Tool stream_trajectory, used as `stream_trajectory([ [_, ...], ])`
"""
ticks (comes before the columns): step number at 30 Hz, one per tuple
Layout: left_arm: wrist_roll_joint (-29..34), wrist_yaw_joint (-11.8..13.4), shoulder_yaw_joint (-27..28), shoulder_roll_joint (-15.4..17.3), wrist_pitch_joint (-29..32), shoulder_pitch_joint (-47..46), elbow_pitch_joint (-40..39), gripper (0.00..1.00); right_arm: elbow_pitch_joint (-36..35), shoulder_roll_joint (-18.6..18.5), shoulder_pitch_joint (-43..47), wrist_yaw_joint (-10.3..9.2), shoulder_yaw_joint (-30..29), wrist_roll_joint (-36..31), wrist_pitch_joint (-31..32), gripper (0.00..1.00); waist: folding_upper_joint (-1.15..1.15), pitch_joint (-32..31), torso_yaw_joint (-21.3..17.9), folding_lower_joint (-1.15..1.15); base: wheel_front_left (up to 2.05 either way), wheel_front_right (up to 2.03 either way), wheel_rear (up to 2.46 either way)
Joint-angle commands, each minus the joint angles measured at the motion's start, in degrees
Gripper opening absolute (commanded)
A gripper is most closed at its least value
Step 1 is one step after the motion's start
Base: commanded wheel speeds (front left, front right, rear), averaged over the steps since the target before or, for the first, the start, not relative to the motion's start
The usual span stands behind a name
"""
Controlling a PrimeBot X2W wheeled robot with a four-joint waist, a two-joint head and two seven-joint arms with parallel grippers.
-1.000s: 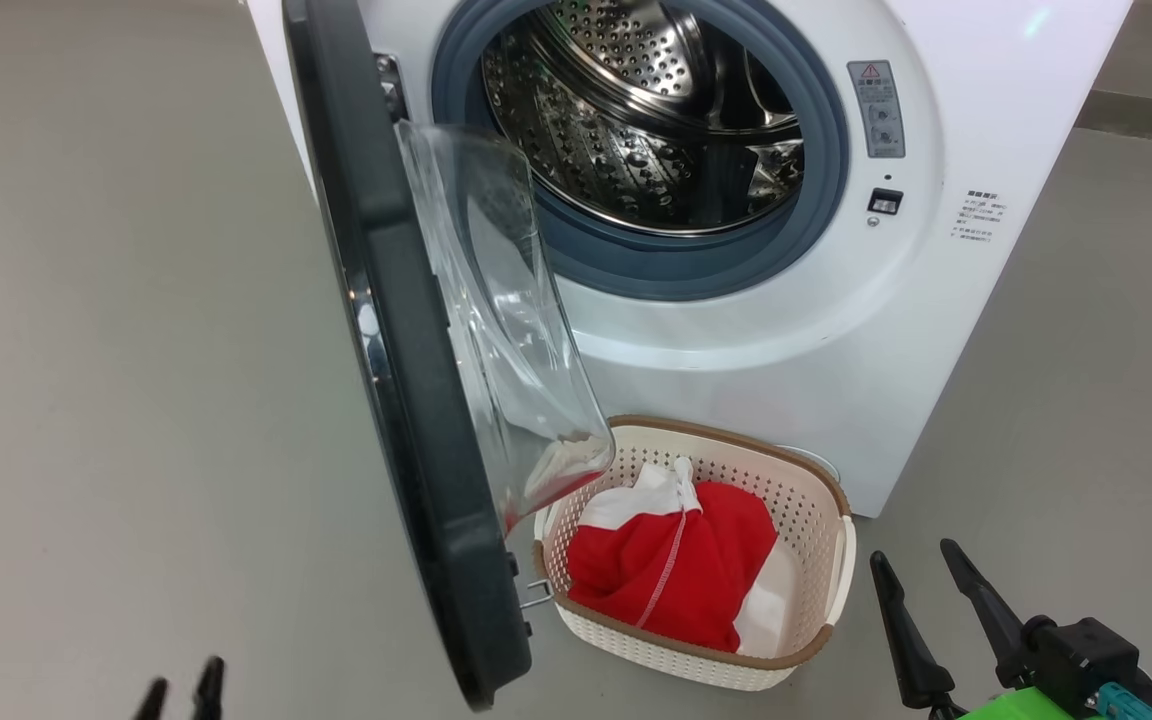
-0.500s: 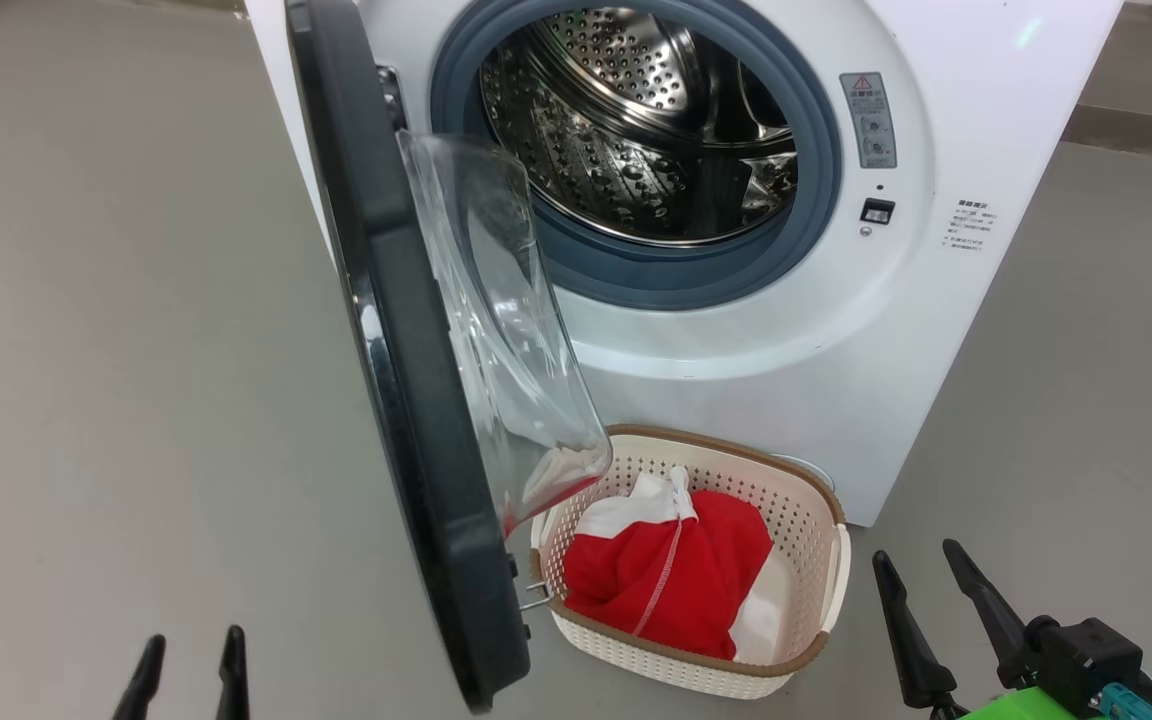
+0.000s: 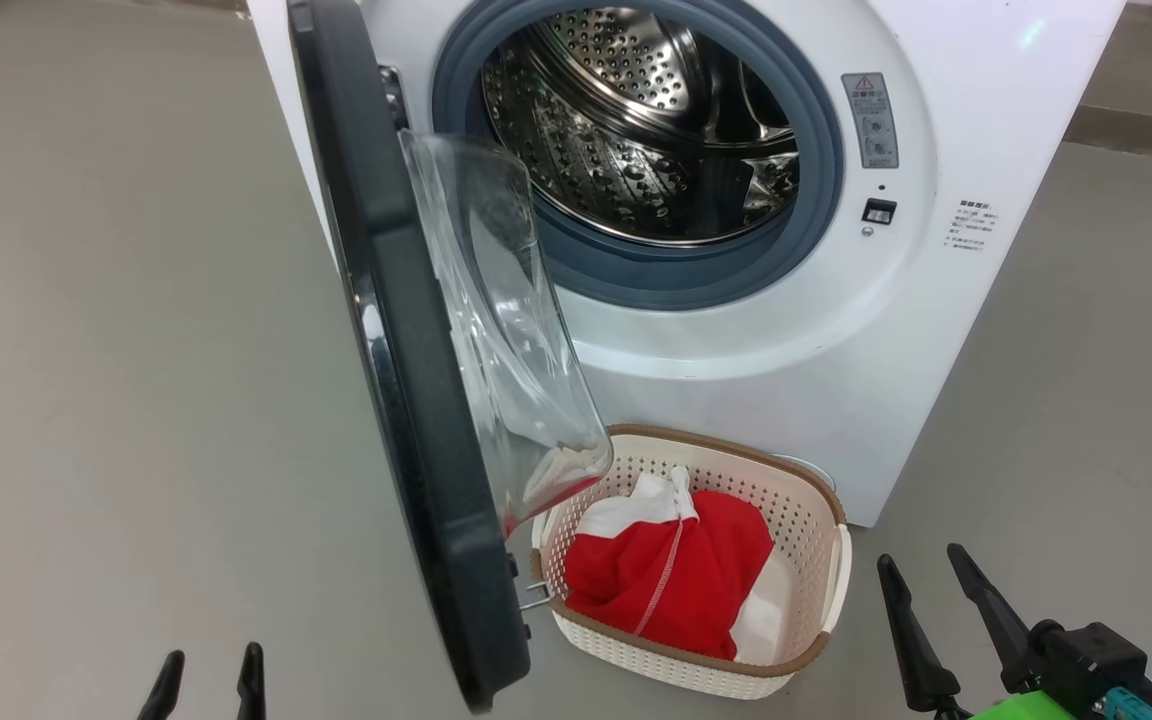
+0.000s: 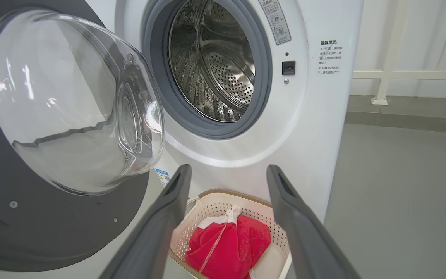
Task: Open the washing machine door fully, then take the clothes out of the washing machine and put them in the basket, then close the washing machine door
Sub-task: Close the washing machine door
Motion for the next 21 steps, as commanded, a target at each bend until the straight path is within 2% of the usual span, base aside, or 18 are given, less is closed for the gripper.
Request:
stream_trajectory([
  [1,0.0,-0.32,1.9,0.89,-0.71,-1.44,-1.15,1.0,-1.46,-0.31,-0.96,0.26,1.05,0.17,-0.36,1.0,0.0,-0.02,-0.01,0.0,0.0,0.0,0.0],
  [11,-0.77,-0.32,1.43,1.35,-0.71,-2.12,-1.99,0.98,-1.4,-0.24,-1.32,0.26,0.93,0.23,-0.36,1.0,0.0,0.45,-0.09,0.0,0.0,0.0,0.0],
  [12,-1.86,-0.32,1.06,1.41,-0.71,-2.17,-1.94,0.54,-1.38,-0.24,-1.35,0.26,0.91,0.23,-0.36,1.0,0.0,0.49,-0.12,0.0,0.0,0.0,0.0],
  [14,-4.06,-0.32,0.67,1.52,-0.71,-2.49,-2.09,0.13,-1.34,-0.22,-1.43,0.26,0.84,0.24,-0.36,1.0,0.0,0.6,-0.16,0.0,0.0,0.0,0.0],
  [15,-4.91,-0.32,0.49,1.57,-0.71,-2.66,-2.37,0.0,-1.33,-0.22,-1.48,0.26,0.81,0.23,-0.36,1.0,0.0,0.65,-0.18,0.0,0.0,0.0,0.0],
  [21,-15.27,-0.32,0.4,4.06,-0.71,-4.65,-5.46,0.0,-1.34,-0.2,-1.72,0.26,0.73,0.19,-0.36,1.0,0.0,0.93,-0.26,0.0,0.0,0.0,0.0],
])
